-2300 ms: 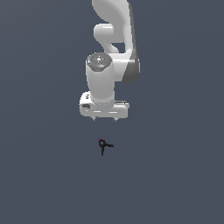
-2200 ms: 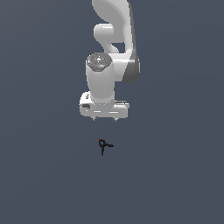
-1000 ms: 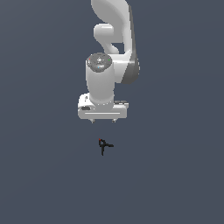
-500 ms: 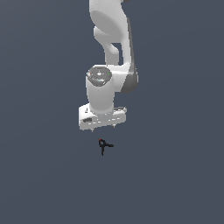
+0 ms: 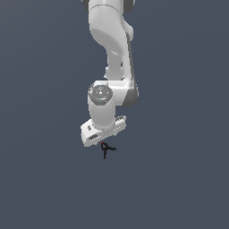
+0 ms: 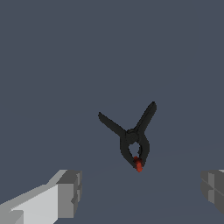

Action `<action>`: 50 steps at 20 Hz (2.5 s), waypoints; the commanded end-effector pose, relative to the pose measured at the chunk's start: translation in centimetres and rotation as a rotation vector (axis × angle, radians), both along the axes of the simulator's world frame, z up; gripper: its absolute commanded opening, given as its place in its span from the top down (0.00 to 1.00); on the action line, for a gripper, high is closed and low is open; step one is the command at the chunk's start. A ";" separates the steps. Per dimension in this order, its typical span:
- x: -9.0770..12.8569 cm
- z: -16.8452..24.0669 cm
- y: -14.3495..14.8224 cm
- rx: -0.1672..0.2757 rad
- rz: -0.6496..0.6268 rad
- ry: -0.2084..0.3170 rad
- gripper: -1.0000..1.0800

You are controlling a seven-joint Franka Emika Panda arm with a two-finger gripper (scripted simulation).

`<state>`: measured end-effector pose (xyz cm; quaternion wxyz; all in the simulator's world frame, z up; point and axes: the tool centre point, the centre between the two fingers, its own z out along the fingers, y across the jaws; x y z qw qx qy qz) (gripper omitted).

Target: Pick up the object and move it to a goal position.

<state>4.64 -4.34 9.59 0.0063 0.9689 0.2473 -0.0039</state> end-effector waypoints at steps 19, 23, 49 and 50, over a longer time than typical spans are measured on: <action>1.3 -3.5 -0.2 0.014 0.190 -0.002 0.04; 1.3 -5.0 -0.2 0.014 0.192 -0.003 0.04; 1.2 -8.0 -0.1 0.014 0.195 -0.003 1.00; 1.1 -7.8 -0.1 0.014 0.195 -0.003 1.00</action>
